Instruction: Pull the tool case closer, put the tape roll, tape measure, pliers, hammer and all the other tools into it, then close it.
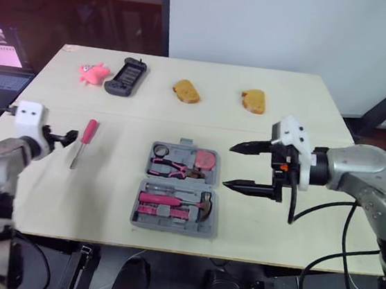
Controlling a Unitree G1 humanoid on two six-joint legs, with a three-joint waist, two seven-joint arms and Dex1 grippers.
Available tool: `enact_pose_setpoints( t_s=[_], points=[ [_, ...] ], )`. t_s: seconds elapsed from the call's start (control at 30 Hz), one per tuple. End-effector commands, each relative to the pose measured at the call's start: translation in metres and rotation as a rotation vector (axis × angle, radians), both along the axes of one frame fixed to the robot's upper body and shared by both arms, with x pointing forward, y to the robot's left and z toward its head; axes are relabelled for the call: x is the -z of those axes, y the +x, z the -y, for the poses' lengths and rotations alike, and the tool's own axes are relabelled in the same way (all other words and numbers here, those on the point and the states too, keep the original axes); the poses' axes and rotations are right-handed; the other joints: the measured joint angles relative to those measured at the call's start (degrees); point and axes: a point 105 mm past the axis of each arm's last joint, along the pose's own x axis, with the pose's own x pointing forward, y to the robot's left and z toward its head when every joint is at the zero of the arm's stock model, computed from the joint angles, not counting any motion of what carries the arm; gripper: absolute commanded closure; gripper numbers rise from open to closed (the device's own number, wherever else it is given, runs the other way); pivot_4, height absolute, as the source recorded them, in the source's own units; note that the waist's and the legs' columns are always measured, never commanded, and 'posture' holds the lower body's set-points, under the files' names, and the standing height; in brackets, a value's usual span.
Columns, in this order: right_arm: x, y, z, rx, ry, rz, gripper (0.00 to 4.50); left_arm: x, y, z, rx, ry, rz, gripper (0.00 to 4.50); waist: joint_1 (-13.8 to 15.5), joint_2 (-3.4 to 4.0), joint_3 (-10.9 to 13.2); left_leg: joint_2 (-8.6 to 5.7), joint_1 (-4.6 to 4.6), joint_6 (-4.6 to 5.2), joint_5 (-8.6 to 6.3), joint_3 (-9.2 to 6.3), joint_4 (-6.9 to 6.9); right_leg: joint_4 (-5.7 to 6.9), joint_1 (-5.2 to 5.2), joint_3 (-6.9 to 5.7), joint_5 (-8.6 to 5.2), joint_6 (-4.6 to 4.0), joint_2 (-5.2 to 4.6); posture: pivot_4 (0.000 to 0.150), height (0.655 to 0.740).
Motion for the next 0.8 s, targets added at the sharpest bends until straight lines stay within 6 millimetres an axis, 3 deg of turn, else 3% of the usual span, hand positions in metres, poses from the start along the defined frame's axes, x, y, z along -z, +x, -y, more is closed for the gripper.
enact_pose_setpoints(
  t_s=[0.03,0.4,0.53,0.7,0.8],
  points=[
    [-0.009,-0.002,-0.002,-0.005,-0.016,0.048,0.00,0.000,0.014,0.003,-0.018,0.019,0.003,0.04,0.0,-0.03,0.0,0.00,0.00,0.00,0.00,0.00,-0.01,0.00,-0.01,0.00,0.00,0.00,0.00,0.150,0.7207],
    [-0.011,-0.001,0.008,0.061,-0.052,0.068,0.00,0.032,0.040,0.026,-0.020,-0.024,-0.072,0.04,0.1,-0.14,0.1,-0.01,-0.02,-0.01,0.01,0.00,0.01,0.00,0.00,0.00,0.00,0.01,0.01,0.150,0.7207],
    [-0.014,0.001,0.013,0.086,-0.070,0.080,0.00,0.038,0.043,0.032,-0.019,-0.039,-0.077,1.29,0.1,-0.18,0.1,0.00,-0.03,-0.01,0.01,0.00,0.00,0.00,-0.02,-0.01,0.00,0.01,0.01,0.150,0.7207],
    [-0.013,0.002,0.016,0.099,-0.088,0.082,0.00,0.036,0.046,0.035,-0.027,-0.065,-0.053,3.97,0.1,-0.19,0.1,-0.01,-0.03,-0.02,0.01,0.00,0.00,0.00,-0.02,0.00,0.00,0.01,0.01,0.150,0.7207],
    [-0.011,0.003,0.017,0.099,-0.101,0.079,0.00,0.038,0.044,0.033,-0.028,-0.067,-0.055,4.11,0.1,-0.20,0.1,0.00,-0.04,-0.02,0.01,0.00,0.00,0.00,-0.02,0.00,0.00,0.01,0.00,0.150,0.7207]
  ],
)
